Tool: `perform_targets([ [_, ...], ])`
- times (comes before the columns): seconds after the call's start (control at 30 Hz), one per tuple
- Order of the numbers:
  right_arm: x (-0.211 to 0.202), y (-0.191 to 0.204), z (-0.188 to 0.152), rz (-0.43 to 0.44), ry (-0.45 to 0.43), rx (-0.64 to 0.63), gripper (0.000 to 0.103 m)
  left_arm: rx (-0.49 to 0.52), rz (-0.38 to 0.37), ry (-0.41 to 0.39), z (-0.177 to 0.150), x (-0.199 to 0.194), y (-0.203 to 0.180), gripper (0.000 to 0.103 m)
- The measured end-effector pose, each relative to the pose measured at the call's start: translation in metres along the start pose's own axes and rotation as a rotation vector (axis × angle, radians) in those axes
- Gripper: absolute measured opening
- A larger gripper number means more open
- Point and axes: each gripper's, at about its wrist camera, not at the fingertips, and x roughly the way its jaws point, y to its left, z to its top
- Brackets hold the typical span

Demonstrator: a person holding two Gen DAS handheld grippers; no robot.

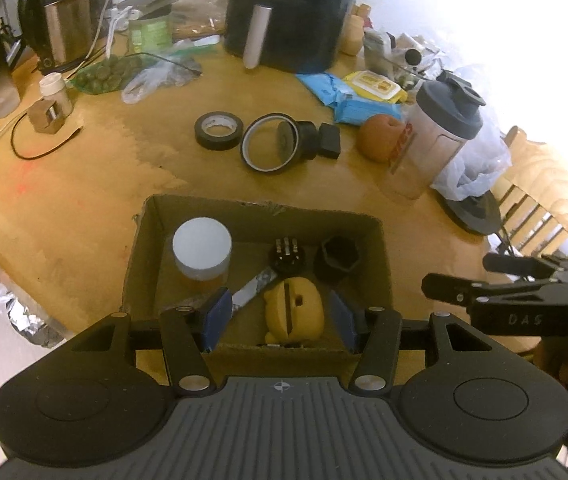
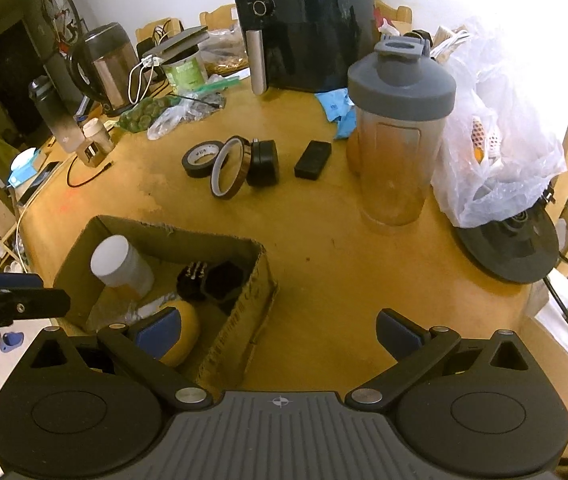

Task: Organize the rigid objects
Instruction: 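Withdraw both open tools from the box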

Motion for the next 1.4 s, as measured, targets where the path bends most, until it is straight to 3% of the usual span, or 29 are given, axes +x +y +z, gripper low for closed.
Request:
perform_targets([
  [0.43,0.013,0.011,0.010,-0.016,0.000,-0.011,0.103,-0.054,0.016,-0.010,0.004,0.002,0.021,0.053],
  [1.4,0.057,0.065,0.057,-0.101,-0.009,0.032,0.103,0.001,-0.061,0.007,0.051,0.032,0.093,0.053],
])
